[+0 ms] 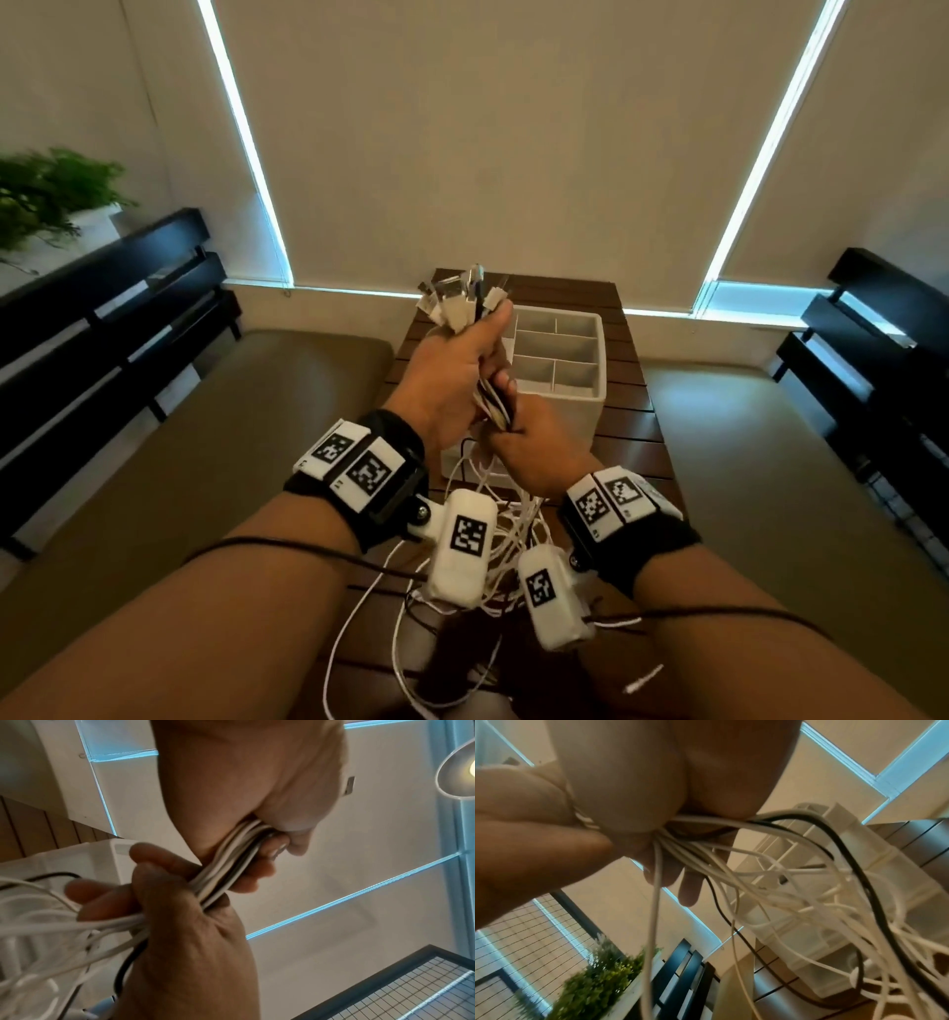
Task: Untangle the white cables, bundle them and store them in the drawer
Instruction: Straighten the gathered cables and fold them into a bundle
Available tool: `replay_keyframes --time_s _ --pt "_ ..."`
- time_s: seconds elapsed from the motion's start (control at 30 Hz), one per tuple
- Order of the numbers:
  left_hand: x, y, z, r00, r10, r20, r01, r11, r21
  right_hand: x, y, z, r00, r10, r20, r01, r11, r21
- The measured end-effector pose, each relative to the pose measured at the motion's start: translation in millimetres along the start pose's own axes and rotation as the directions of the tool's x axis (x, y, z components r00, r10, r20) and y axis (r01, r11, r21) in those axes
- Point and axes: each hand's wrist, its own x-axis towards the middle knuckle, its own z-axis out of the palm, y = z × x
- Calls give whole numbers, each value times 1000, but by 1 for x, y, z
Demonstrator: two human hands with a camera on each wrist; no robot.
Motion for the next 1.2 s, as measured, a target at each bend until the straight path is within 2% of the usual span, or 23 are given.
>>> replay_keyframes --time_s 0.07,0.17,0.27,0.37,0.47,0.53,0.6,0.67,0.73,0.8,0.83,0.87,0.93,1.0,1.07,1.13,1.2 --pt "2 2 -3 1000 -26 -10 26 999 -27 0 2 -6 999 -31 34 29 998 49" --pt "8 6 -2 998 -40 -43 36 995 -96 -2 4 -15 997 -72 17 68 981 183" --pt "10 6 0 996 -78 -47 70 986 -149 -1 4 -12 995 -99 27 98 994 53" --pt "9 1 -2 997 -69 -22 66 990 -128 -3 6 -13 995 -55 87 55 998 6" --pt "3 -4 -3 1000 -5 29 4 999 36 -11 5 -22 978 3 208 -3 1000 -2" --pt "-3 -5 -2 996 41 75 -56 978 201 -14 0 -39 966 25 258 -51 994 96" --pt "-9 -4 -2 992 78 98 -110 918 380 -11 -9 -60 990 -50 132 0 936 351" --pt "-12 -5 0 988 91 126 -142 859 491 -7 -26 -75 986 -167 -17 153 854 496" --pt "-13 -4 6 988 59 143 -127 841 526 -4 -43 -77 968 -243 -56 244 873 423" --pt "-15 -6 13 987 -23 161 -76 809 582 -4 -57 -72 968 -246 -48 250 931 266" --pt "-15 -10 12 986 -13 166 -94 779 620 -4 -62 -70 968 -247 -48 252 954 160" --pt "-18 -10 11 991 -15 136 -77 758 648 -4 -64 -67 963 -264 -52 266 963 45" --pt "-17 -11 10 998 -19 53 -19 778 629 -4 -62 -63 939 -339 -53 331 936 -120" --pt "-20 -8 13 998 -56 2 44 810 585 -5 -59 -61 913 -404 -63 395 911 -120" --pt "-20 -7 15 993 -113 40 72 830 553 -7 -56 -62 904 -419 -90 413 908 -74" --pt "-19 -9 17 993 -63 104 -8 818 575 -9 -57 -63 904 -418 -91 412 908 -77" --pt "-18 -9 18 990 -52 130 -45 761 647 -10 -58 -65 899 -429 -88 418 901 -117"
